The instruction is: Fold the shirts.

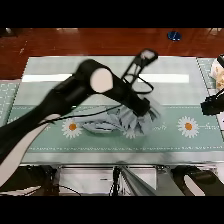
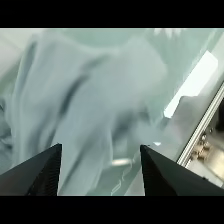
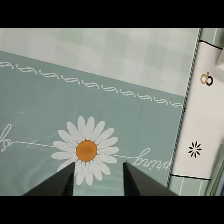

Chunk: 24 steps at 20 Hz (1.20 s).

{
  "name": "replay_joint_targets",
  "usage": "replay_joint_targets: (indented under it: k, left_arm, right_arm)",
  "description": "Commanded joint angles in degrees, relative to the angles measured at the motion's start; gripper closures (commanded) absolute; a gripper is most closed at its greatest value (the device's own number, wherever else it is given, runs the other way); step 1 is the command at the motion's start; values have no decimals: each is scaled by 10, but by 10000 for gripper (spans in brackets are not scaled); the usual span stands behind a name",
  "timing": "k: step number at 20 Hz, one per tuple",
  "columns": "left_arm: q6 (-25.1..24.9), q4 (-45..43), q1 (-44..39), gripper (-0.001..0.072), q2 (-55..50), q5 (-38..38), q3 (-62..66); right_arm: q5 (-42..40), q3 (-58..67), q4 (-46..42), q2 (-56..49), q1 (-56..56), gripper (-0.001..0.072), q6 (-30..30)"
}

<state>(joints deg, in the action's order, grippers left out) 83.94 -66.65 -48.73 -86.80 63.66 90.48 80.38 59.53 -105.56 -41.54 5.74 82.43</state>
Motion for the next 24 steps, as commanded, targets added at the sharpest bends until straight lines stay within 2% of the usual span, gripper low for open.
replay_joint_targets:
  k: [1,4,6,9,11,14,16,17,18,20,23,24]
  left_arm:
    - [-4,3,29,131,-31,60,4]
    - [-4,-26,139,132,48,131,-2]
    - [-8,-28,222,132,124,142,-45]
    - [-10,-23,341,132,262,125,-223]
    - [-15,31,409,132,350,74,-383]
    - [-65,168,491,132,423,8,-580]
    - [-120,253,528,132,419,-3,-652]
    - [-131,266,536,132,408,-7,-671]
    - [-137,265,537,132,392,-8,-680]
    - [-143,266,537,131,345,-11,-684]
    - [-146,277,537,131,266,-42,-682]
    - [-165,297,537,131,242,-48,-682]
  right_arm:
    - [-3,0,2,0,0,325,-3]
    - [-9,0,1,0,0,325,-13]
    - [-15,0,0,0,0,324,-13]
    - [-22,0,2,0,0,324,-13]
    - [-26,0,8,0,0,324,-12]
    - [-28,0,21,0,0,324,-13]
    - [-28,0,31,0,0,322,-13]
    - [-28,0,37,0,0,321,-13]
    - [-28,0,44,0,0,312,-13]
    - [-29,0,57,-1,0,192,-12]
    - [-30,-9,58,-11,0,177,-10]
    - [-29,-10,59,-19,0,177,-9]
